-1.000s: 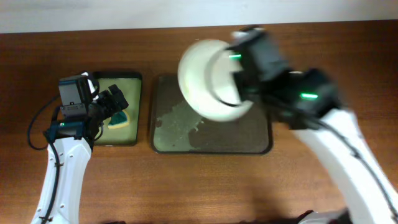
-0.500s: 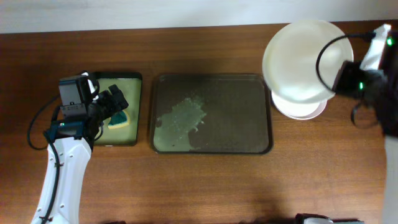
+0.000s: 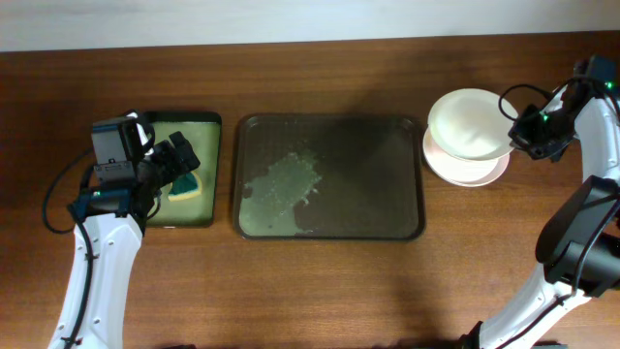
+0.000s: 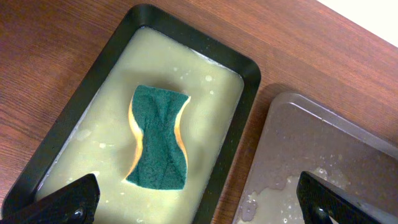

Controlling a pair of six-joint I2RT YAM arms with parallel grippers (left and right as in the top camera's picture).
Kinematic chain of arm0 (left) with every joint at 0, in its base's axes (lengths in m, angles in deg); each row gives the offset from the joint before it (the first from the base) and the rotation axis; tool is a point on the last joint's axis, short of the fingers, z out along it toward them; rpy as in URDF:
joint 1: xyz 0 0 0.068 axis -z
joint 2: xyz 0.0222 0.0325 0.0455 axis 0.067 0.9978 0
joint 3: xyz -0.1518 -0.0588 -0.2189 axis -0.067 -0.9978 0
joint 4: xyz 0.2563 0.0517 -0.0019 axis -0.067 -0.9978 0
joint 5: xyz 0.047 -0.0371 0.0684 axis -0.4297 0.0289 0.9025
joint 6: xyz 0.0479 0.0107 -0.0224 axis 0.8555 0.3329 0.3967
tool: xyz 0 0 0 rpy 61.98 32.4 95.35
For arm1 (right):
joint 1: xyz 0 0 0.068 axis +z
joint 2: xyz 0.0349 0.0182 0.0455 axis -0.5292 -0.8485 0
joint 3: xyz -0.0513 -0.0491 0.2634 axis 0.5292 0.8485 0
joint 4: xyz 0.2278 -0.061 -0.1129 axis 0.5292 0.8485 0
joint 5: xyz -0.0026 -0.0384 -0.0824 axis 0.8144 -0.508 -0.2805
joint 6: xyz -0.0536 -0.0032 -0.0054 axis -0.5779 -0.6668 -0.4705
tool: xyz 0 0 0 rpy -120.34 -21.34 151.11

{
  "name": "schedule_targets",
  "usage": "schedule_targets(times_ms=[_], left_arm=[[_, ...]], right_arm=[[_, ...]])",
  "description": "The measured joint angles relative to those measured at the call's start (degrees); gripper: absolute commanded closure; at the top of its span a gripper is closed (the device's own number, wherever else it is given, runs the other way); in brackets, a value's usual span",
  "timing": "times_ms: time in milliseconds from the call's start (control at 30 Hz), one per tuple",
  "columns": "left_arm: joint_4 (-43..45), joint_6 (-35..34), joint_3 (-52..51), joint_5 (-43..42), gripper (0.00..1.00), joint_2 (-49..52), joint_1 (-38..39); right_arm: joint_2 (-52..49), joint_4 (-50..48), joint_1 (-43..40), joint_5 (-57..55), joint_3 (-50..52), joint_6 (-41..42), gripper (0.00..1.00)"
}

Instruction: Clean dirty plates on tray and stack at the side

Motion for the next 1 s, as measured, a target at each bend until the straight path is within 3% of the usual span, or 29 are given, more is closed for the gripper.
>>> schedule_targets(times_ms=[100, 133, 167, 267, 500, 667, 833, 1000], left_arm=[[0.00, 0.00, 0.00, 0.00, 0.01, 0.00, 0.00], [0.00, 0.00, 0.00, 0.00, 0.01, 0.00, 0.00], [0.00, 0.00, 0.00, 0.00, 0.01, 0.00, 0.00], [0.00, 0.00, 0.00, 0.00, 0.00, 0.00, 0.00], [0.00, 0.00, 0.00, 0.00, 0.00, 0.00, 0.00], [-0.02, 0.00, 0.00, 0.00, 0.00, 0.00, 0.00], [0.13, 0.00, 0.00, 0.00, 0.01, 0.00, 0.00], [0.00, 0.00, 0.00, 0.00, 0.01, 0.00, 0.00]], right_arm=[[0.00, 2.12, 0.00, 0.04, 0.00, 0.02, 0.96], [0.00, 2.73, 0.00, 0.22, 0.00, -0.02, 0.70], [0.00, 3.02, 0.00, 0.22, 0.00, -0.02, 0.13], [0.00, 3.37, 0.00, 0.44, 0.00, 0.04, 0.02], [1.68, 8.48, 0.00, 1.33, -0.07, -0.31, 0.02], [18.58, 19.10, 1.75, 4.24, -0.09, -4.28, 0.02], [36.02, 24.15, 17.38, 5.44, 9.25, -8.72, 0.02], [40.54, 24.98, 26.86, 5.53, 10.03, -9.44, 0.02]])
